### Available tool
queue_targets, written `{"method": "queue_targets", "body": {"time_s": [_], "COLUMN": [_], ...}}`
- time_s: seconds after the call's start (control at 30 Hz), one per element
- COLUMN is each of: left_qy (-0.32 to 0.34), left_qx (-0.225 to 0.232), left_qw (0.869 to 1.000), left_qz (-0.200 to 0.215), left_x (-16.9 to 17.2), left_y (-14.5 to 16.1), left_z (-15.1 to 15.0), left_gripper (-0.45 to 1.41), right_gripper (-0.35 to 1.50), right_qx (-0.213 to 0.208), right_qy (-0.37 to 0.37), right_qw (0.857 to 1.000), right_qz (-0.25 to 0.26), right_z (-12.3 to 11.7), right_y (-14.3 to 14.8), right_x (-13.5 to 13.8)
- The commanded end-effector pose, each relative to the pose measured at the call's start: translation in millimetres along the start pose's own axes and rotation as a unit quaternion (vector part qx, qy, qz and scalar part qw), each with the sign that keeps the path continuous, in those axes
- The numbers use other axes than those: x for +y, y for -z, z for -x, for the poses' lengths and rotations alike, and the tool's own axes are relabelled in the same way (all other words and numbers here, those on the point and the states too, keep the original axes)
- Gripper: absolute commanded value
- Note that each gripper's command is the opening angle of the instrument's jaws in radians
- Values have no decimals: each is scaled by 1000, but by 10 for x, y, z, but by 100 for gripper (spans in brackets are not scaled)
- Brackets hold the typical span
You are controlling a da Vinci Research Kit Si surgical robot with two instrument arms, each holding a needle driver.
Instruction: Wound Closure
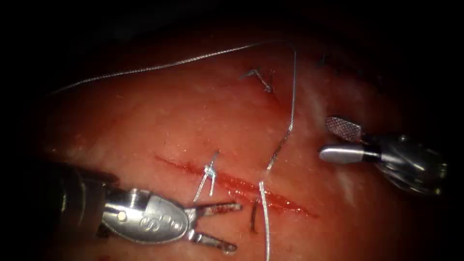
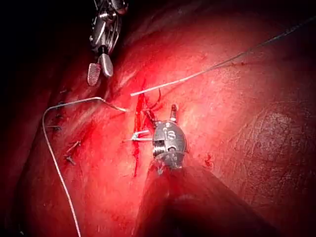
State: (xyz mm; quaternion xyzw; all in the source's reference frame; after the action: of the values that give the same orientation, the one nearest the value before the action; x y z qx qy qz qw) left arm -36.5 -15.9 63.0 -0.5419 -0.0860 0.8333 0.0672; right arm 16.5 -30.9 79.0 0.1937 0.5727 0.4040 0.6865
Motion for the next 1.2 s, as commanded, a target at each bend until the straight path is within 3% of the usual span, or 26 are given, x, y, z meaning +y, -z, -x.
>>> {"method": "queue_targets", "body": {"time_s": [0.03,0.17,0.47,0.73,0.83,0.97,1.2], "left_qy": [-2,-9,-16,-23,-27,-19,66], "left_qx": [6,29,34,38,42,42,37], "left_qw": [1000,1000,999,999,999,999,996], "left_qz": [1,6,14,18,22,28,52], "left_x": [-2,-5,-13,-20,-18,-12,-11], "left_y": [-9,-17,-32,-47,-48,-43,-33], "left_z": [2,-5,6,17,14,10,6], "left_gripper": [44,42,30,22,9,-45,-45], "right_gripper": [132,132,132,132,132,130,130], "right_qx": [2,4,6,6,6,6,5], "right_qy": [2,8,13,12,12,6,0], "right_qw": [1000,1000,1000,1000,1000,1000,1000], "right_qz": [-2,-4,-4,-3,-3,-4,-5], "right_z": [12,24,46,51,52,52,52], "right_y": [-13,-21,-27,-27,-27,-26,-22], "right_x": [-1,0,-2,-6,-7,-6,-10]}}
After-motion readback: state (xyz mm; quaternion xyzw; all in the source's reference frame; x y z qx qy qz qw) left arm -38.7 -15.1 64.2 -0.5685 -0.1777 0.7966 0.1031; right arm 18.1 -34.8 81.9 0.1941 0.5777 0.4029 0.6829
